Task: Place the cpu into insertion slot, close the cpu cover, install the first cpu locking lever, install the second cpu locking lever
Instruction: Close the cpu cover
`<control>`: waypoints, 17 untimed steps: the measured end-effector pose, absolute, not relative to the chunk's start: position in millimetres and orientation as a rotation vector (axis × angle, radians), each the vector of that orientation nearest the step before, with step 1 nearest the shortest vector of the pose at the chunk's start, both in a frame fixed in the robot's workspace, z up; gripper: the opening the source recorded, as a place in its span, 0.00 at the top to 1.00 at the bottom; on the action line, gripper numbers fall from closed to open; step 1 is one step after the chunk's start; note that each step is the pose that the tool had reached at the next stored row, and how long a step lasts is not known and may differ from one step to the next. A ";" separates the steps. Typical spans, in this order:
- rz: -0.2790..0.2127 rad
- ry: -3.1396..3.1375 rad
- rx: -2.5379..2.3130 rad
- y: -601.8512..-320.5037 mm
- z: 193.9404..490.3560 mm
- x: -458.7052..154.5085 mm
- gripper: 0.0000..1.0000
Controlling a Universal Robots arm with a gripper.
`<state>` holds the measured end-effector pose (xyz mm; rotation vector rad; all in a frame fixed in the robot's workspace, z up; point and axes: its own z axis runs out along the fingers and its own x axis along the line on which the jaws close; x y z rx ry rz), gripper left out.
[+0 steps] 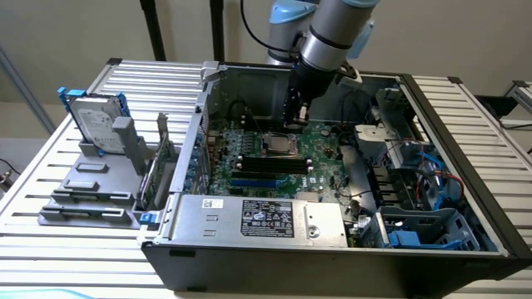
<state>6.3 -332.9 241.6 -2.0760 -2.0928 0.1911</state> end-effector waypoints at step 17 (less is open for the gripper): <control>0.190 -2.084 -2.084 -332.8 216.9 -35.0 0.89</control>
